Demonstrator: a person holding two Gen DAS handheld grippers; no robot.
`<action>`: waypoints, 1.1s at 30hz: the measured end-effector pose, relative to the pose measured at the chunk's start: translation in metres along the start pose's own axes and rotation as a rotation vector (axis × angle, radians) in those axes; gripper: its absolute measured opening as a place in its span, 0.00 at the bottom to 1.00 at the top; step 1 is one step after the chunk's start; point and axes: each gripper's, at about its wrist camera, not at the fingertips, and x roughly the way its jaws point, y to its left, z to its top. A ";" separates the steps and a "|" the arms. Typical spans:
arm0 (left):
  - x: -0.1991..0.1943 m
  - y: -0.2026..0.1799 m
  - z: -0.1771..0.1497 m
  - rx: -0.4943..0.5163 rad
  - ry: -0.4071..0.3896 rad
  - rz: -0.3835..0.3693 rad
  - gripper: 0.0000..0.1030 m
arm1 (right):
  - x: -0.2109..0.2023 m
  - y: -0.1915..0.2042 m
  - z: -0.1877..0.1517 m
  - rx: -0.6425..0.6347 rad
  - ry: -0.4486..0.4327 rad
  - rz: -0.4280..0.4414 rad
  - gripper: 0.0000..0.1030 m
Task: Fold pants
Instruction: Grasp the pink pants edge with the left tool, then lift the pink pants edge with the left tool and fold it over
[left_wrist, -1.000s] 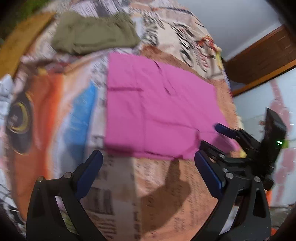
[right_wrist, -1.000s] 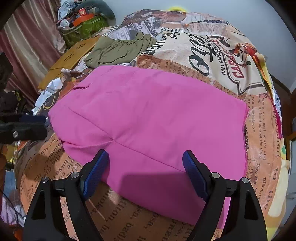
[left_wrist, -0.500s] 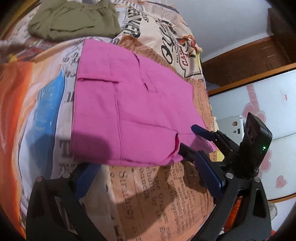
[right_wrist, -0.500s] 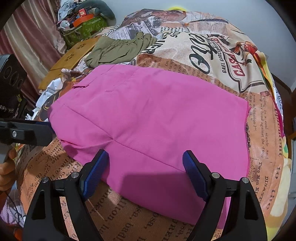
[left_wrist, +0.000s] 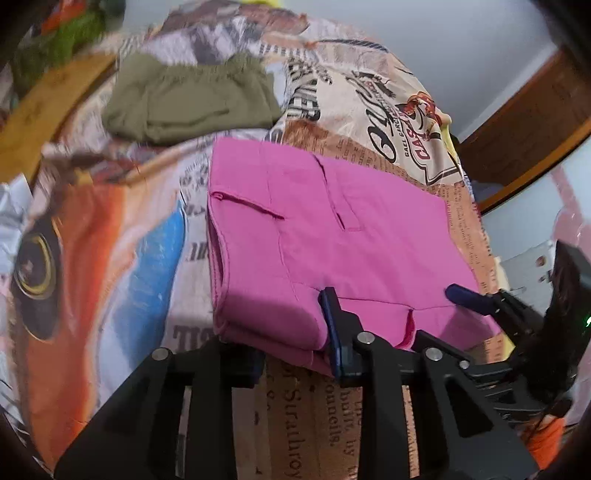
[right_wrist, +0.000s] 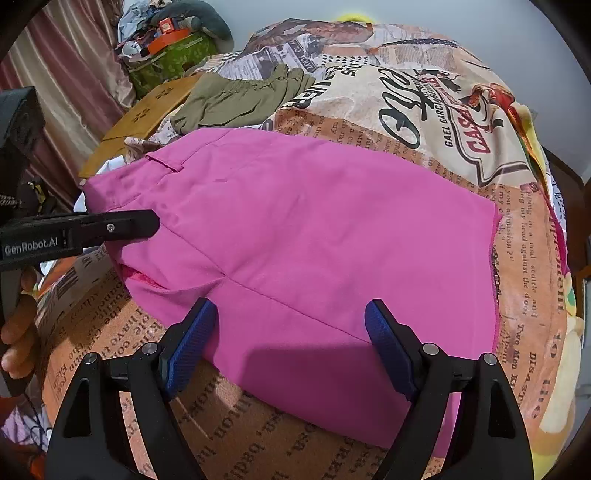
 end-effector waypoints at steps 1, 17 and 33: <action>-0.003 -0.001 0.000 0.013 -0.013 0.014 0.25 | -0.001 -0.001 -0.001 0.002 -0.002 -0.003 0.78; -0.054 0.031 -0.016 0.114 -0.221 0.325 0.22 | -0.019 -0.024 -0.027 0.088 -0.023 -0.014 0.78; -0.094 -0.069 0.020 0.360 -0.370 0.233 0.15 | -0.019 -0.028 -0.031 0.110 -0.040 0.002 0.79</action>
